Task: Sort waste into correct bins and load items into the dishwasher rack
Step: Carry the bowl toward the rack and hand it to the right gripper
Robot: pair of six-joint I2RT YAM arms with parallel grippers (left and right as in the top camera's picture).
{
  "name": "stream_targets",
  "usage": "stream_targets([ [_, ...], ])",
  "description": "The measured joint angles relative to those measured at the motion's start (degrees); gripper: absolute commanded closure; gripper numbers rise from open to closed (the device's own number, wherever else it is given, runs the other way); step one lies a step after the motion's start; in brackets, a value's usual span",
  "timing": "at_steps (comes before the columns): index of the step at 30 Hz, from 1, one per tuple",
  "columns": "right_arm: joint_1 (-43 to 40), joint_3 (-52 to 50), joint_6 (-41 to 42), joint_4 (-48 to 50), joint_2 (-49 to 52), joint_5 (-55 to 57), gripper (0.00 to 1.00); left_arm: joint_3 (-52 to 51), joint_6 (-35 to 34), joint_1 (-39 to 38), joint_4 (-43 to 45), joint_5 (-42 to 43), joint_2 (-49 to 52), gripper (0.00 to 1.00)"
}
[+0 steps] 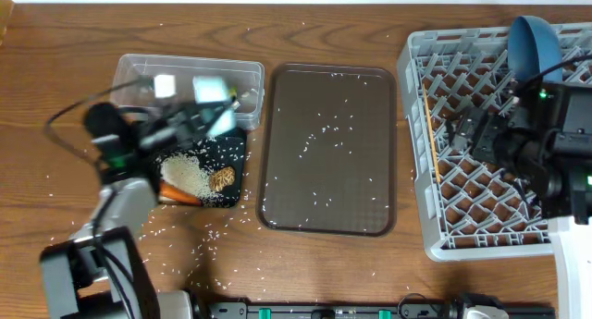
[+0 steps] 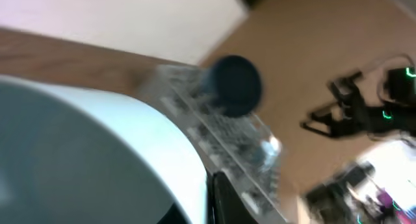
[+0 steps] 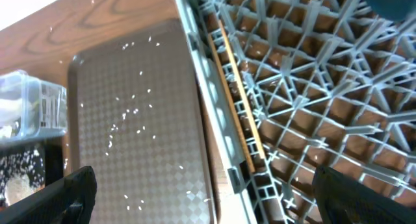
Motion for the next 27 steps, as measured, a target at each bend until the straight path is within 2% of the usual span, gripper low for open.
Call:
stream_targets([
  [2,-1.9,0.0,0.0,-0.7,-0.8,0.2,0.01,0.2,-4.1,-6.6,4.9,-3.8,-0.1,0.93],
  [6,-8.1,0.0,1.8,-3.6,-1.8,1.7,0.01,0.3,-8.4,-19.1,5.5,-13.7,0.0,0.94],
  [12,-17.1,0.0,4.2,-4.0,-1.8,1.3,0.01,4.3,-10.8,-34.1,5.5,-30.2,2.4,0.94],
  [16,-18.0,0.0,4.8,-5.0,-1.8,0.4,0.01,10.3,-12.9,-41.5,5.6,-39.0,7.6,0.94],
  [21,-18.7,0.0,5.0,-5.5,-1.8,0.2,0.01,21.4,-16.8,-47.3,5.9,-43.5,18.4,0.94],
  [27,-18.7,0.0,5.1,-6.8,-1.8,0.0,0.01,33.0,-21.0,-52.0,8.4,-44.3,30.0,0.94],
])
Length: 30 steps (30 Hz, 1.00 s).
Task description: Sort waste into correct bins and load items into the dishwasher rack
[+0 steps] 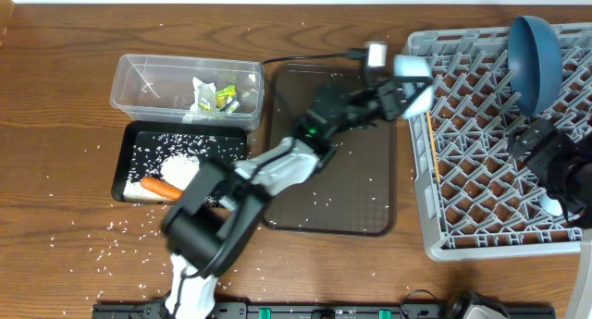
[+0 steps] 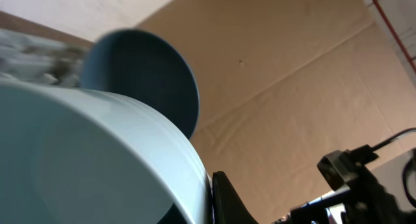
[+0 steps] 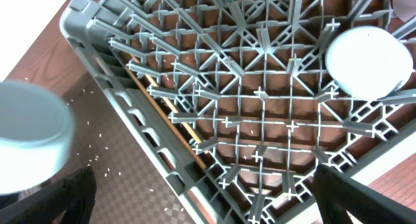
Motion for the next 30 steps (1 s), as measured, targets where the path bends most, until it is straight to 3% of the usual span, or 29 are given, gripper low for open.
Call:
stream_targets([
  [10,0.0,0.0,0.0,-1.0,0.0,0.0,0.01,5.7,-6.0,-4.6,0.3,-1.1,8.0,0.94],
  [13,0.0,0.0,0.0,-1.0,0.0,0.0,0.01,5.7,-6.7,-4.5,0.2,-1.0,8.4,0.83],
  [17,0.0,0.0,-0.1,-1.0,0.0,0.0,0.01,5.7,-7.3,-4.4,-0.8,-1.0,8.4,0.83],
  [27,0.0,0.0,-0.5,-1.0,0.0,0.0,0.01,5.7,-7.0,-2.8,-9.8,2.2,8.4,0.41],
  [29,0.0,0.0,-0.9,-0.8,0.0,0.0,0.01,5.7,-6.0,-1.9,-10.1,3.7,8.4,0.26],
  [30,0.0,0.0,-1.6,-0.4,0.0,-0.3,0.01,5.7,-5.2,-1.1,-10.0,5.2,8.4,0.13],
])
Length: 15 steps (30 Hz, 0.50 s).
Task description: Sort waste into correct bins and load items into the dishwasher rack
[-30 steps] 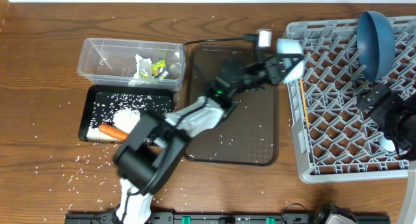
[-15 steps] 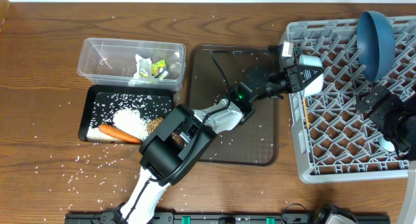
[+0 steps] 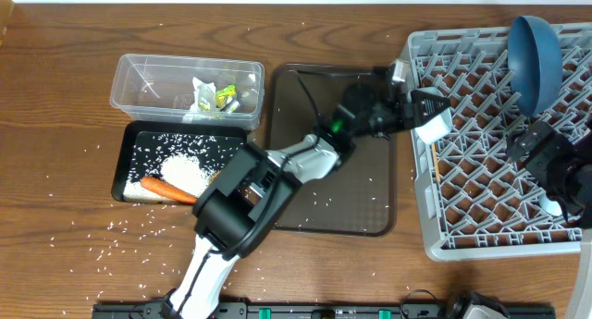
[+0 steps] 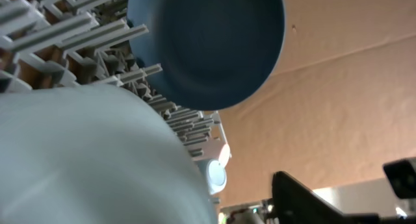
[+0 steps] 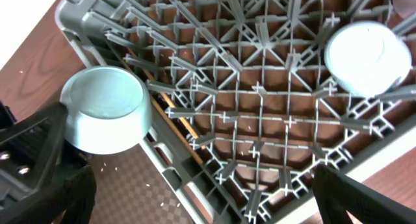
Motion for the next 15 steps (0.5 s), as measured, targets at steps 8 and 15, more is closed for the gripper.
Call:
stream_targets([
  [8,0.0,0.0,-7.1,2.4,0.0,-6.9,0.01,0.0,6.8,6.1,-0.5,11.0,0.0,0.02],
  [15,0.1,0.0,-11.5,2.6,0.0,-12.1,0.01,0.2,10.2,11.6,-12.1,16.0,-0.2,0.02],
])
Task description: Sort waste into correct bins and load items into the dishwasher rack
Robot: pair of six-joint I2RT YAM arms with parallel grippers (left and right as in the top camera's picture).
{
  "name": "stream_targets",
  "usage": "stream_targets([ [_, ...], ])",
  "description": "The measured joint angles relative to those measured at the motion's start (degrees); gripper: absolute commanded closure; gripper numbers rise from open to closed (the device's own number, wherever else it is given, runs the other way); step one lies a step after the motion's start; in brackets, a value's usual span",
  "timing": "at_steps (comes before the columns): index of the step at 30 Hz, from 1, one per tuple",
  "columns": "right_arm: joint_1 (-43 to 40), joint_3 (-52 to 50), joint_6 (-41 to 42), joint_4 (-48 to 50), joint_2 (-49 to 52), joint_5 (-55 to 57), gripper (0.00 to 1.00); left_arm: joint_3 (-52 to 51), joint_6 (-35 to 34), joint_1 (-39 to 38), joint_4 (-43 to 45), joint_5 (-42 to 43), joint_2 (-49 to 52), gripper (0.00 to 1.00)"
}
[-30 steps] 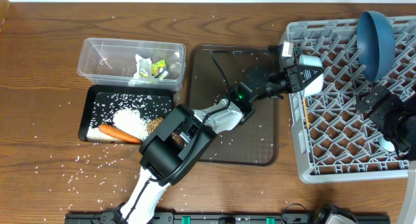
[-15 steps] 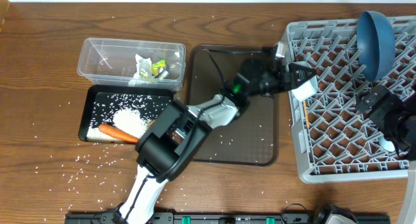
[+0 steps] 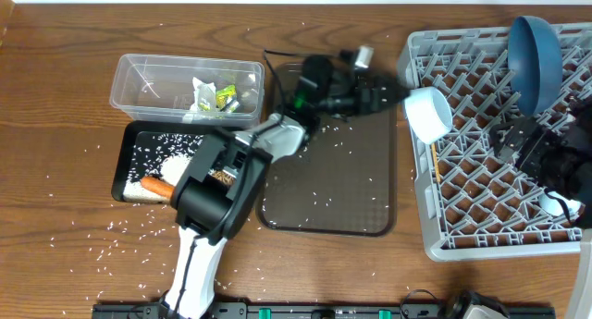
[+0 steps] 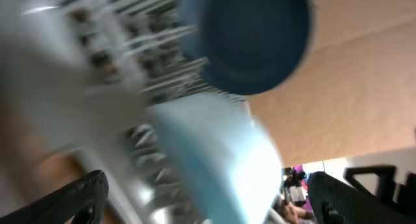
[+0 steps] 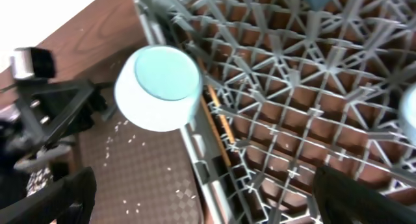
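A light blue cup (image 3: pixel 427 114) lies tipped on the left edge of the grey dishwasher rack (image 3: pixel 416 199); the right wrist view shows the cup (image 5: pixel 159 87) with its mouth up and leftward. My left gripper (image 3: pixel 393 90) is open just left of it, over the brown tray (image 3: pixel 324 171), with nothing held. In the blurred left wrist view the cup (image 4: pixel 221 159) sits ahead of the spread fingers. A dark blue bowl (image 3: pixel 535 46) stands on edge at the rack's back. My right gripper (image 5: pixel 208 204) hangs open and empty above the rack.
A clear bin (image 3: pixel 139 74) with wrappers sits at the back left, and a black bin (image 3: pixel 129 171) with rice and a carrot in front of it. A wooden stick (image 5: pixel 224 130) lies along the rack's left side. Another pale cup (image 3: pixel 555 205) sits at the rack's right. Rice grains are scattered about.
My left gripper was shut on the light blue cup at the rack's left edge. It is now open and drawn back over the tray, and the cup rests on the rack's rim.
My left gripper first held the cup over the black bin at the left. Then it had the cup over the tray near the rack, then at the rack's left edge. Now the cup lies on the rack and the gripper is open. The right arm stayed over the rack.
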Motion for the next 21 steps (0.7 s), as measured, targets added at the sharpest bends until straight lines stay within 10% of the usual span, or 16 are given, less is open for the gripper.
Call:
stream_targets([
  [8,0.7,-0.1,-2.8,2.2,-3.1,-6.7,0.01,0.0,16.4,6.4,-39.2,-3.3,-11.0,0.02],
  [21,3.3,0.0,-8.4,3.2,-21.2,-16.2,0.01,1.1,44.3,16.0,-98.1,-39.5,-58.4,0.02],
])
